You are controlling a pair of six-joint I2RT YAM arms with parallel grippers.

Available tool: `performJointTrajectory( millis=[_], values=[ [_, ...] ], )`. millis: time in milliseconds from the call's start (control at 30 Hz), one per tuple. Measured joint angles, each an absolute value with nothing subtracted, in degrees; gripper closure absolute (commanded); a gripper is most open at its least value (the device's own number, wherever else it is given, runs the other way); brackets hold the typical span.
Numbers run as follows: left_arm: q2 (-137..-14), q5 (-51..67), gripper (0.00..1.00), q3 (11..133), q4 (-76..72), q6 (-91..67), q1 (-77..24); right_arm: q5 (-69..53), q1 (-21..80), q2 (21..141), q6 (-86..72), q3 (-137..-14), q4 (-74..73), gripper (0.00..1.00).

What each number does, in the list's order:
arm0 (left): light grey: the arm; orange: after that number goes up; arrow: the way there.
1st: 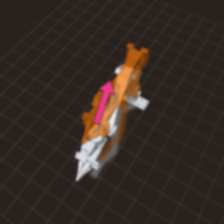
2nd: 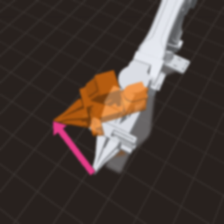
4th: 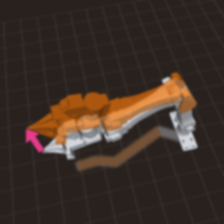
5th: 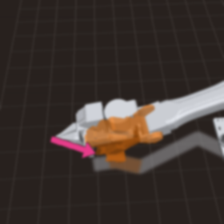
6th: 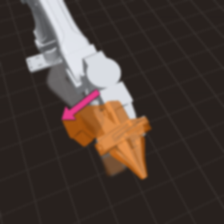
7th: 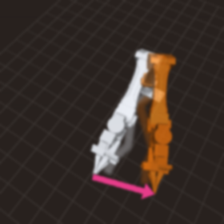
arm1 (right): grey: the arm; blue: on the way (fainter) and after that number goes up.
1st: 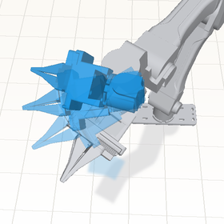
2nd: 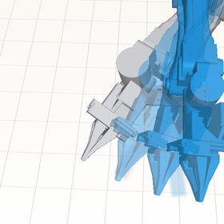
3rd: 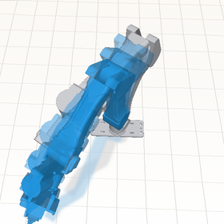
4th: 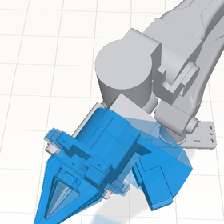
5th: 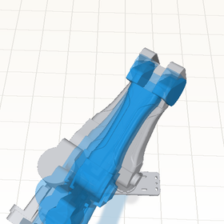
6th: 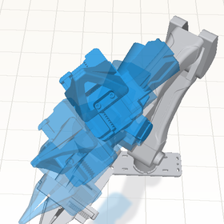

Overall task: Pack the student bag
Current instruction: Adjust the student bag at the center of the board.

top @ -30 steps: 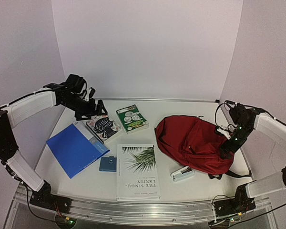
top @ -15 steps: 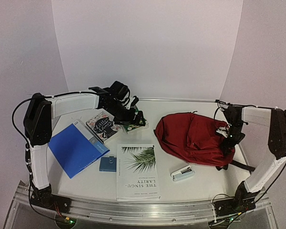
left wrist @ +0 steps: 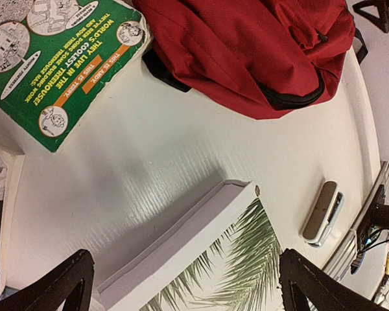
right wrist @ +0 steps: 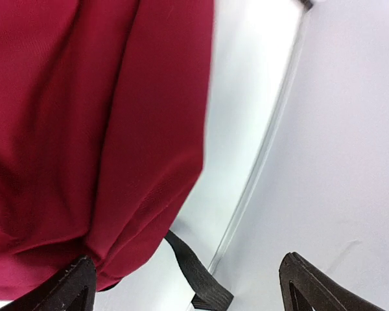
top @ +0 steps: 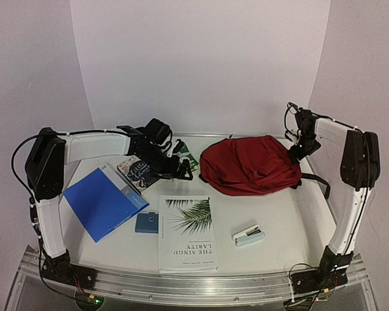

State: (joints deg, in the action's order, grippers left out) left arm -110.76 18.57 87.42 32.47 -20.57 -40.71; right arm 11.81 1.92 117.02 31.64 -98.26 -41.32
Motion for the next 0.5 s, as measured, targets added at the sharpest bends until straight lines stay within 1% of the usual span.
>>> performJointTrajectory(
  millis=[133,267,400,500],
  values=[
    [-108.18,17.09,0.00,85.62,32.32,-22.21,-40.62,8.22,7.08,115.00,27.27,-102.78,-41.33,0.02],
    [-106.04,16.31,0.00,84.53,31.73,-24.41,-40.24,-0.86,15.85,113.56,21.09,-105.27,-41.95,0.04],
    [-104.52,16.04,0.00,82.82,30.92,-26.25,-39.62,-10.35,22.71,113.90,14.90,-108.19,-42.92,0.06],
    [-103.46,15.70,0.00,81.56,30.83,-27.40,-39.11,-12.53,26.03,116.51,12.18,-112.49,-43.24,0.08]
  ],
)
